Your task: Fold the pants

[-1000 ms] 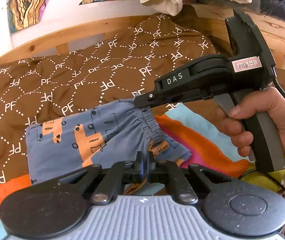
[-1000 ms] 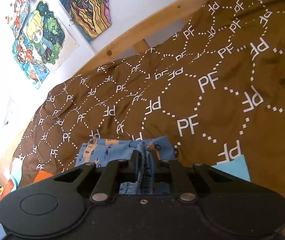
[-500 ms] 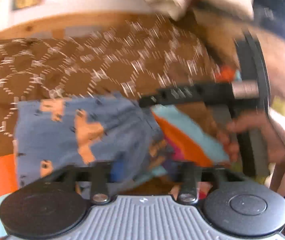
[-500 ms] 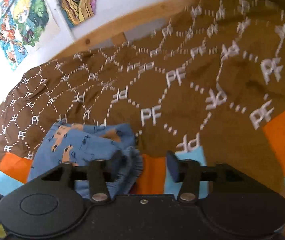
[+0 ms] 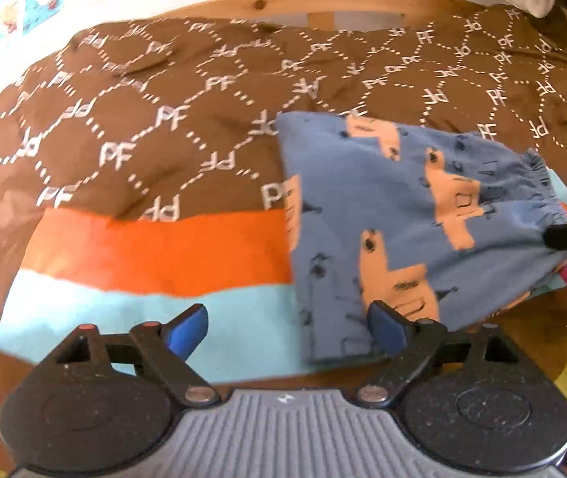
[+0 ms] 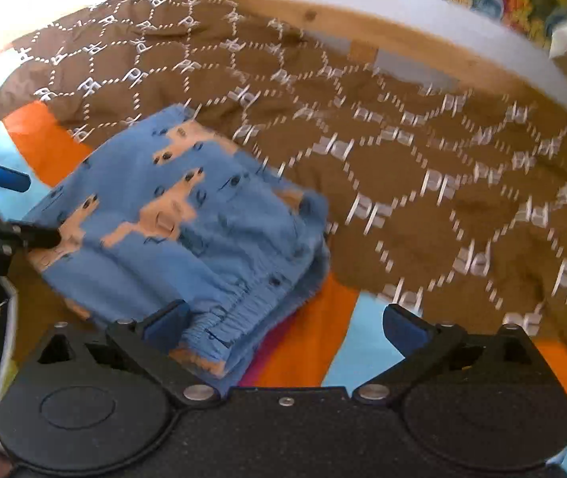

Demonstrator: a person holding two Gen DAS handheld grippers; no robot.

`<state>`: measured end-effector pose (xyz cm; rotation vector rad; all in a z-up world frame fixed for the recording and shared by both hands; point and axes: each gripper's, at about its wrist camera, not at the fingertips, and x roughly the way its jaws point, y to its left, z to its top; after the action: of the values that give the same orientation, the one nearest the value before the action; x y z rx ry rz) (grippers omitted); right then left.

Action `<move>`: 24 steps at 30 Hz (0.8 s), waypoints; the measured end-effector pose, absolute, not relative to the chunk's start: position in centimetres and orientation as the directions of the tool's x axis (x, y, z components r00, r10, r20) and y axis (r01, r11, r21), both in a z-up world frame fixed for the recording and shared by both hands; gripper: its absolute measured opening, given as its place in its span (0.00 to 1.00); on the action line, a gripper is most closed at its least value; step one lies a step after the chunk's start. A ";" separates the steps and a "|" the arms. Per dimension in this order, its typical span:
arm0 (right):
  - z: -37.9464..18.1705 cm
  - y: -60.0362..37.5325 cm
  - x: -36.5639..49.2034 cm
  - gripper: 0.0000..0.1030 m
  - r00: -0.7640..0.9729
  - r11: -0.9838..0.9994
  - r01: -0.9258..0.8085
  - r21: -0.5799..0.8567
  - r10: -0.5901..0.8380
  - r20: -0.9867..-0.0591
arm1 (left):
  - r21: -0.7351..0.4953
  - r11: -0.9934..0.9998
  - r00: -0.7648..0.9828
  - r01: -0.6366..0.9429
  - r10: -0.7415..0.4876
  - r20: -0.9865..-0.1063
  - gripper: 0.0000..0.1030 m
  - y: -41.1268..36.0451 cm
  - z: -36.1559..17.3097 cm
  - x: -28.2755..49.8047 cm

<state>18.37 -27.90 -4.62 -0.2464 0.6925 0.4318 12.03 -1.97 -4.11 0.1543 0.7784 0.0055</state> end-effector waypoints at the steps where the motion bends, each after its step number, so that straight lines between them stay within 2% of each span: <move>1: -4.3 -28.8 18.4 0.99 0.671 0.886 -0.464 -0.021 0.336 -0.661 | 0.144 0.989 0.708 0.046 0.069 -0.703 0.90 -1.7 -3.9 12.2; 4: -2.7 -30.5 18.0 0.99 0.718 0.897 -0.440 0.048 0.384 -0.581 | 0.152 0.987 0.719 0.050 0.069 -0.691 0.89 -2.0 -2.3 12.3; 8: -2.7 -31.0 18.7 0.99 0.801 0.932 -0.333 0.146 0.361 -0.477 | 0.158 0.979 0.798 0.130 -0.009 -0.603 0.92 -3.2 -0.3 14.5; 12: -4.5 -28.7 20.2 0.99 0.817 0.942 -0.321 0.098 0.328 -0.475 | 0.188 0.962 0.828 0.198 -0.061 -0.557 0.92 -5.6 -0.1 18.8; 17: -5.4 -26.2 22.3 0.99 0.820 0.932 -0.360 0.043 0.338 -0.462 | 0.287 0.942 0.811 0.176 0.027 -0.585 0.92 -6.7 -3.2 23.3; 20: -6.5 -25.8 23.9 0.99 0.845 0.954 -0.294 -0.068 0.226 -0.485 | 0.224 0.964 0.807 0.145 0.016 -0.591 0.99 -4.8 -4.2 24.1; 24: -6.5 -28.3 24.6 0.99 0.837 0.963 -0.266 0.038 0.250 -0.486 | 0.160 0.981 0.793 0.113 0.008 -0.609 1.00 -3.4 -4.1 24.6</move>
<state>24.59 -28.29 -6.50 -0.0319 0.5099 0.2734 24.61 -3.37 -4.11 0.1925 0.6539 -0.0565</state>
